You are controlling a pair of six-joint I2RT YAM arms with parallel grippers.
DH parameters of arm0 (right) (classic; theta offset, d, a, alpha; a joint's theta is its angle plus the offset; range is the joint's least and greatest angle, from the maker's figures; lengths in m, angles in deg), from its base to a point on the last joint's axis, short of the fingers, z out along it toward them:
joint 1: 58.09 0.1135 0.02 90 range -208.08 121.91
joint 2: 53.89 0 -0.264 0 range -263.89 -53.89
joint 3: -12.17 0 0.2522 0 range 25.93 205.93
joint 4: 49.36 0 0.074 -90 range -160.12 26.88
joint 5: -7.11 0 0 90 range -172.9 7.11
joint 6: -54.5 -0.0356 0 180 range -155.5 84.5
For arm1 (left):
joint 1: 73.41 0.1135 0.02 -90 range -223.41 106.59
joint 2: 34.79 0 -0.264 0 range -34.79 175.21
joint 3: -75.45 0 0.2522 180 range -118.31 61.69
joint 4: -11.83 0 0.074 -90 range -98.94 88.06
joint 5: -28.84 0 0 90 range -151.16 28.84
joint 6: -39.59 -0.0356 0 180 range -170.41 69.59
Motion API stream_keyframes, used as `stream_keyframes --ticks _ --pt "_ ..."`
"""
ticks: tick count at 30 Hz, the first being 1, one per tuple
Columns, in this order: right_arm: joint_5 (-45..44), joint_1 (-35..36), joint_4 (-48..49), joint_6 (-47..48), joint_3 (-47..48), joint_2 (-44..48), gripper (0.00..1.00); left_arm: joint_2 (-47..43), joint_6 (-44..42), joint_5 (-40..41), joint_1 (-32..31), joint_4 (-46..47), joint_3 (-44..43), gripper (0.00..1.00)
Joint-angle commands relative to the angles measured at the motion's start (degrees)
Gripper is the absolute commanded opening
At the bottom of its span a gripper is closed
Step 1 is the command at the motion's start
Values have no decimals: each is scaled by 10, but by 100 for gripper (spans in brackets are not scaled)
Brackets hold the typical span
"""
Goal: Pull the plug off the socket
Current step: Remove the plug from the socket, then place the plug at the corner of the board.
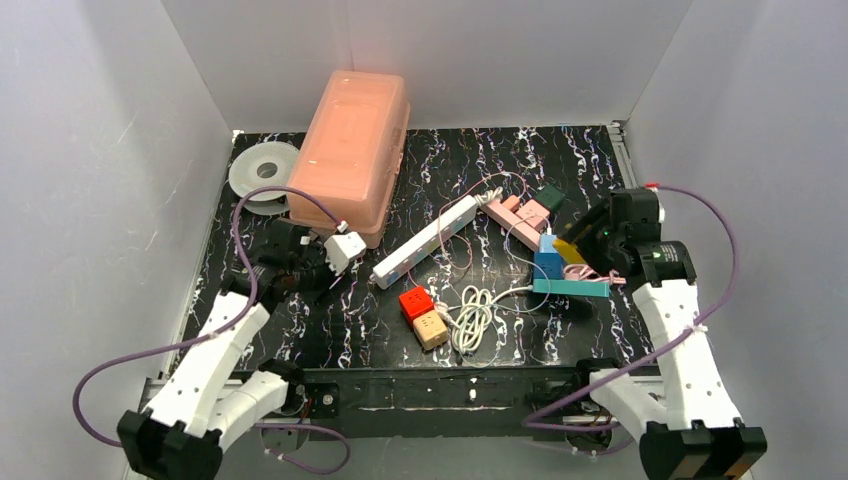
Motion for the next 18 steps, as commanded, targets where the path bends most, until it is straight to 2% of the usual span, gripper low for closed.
stream_keyframes --ticks 1,8,13,18 --pt "-40 -95 -168 -50 -2 -17 1 29 -2 -47 90 -31 52 0" --pt "-79 -231 -231 -55 -32 9 1 88 -43 -49 156 19 109 0" --pt "-81 -328 -238 -43 -76 32 1 103 -49 -38 161 68 148 0" --pt "-86 -370 -223 -75 -132 19 1 110 -62 -38 161 97 174 3"
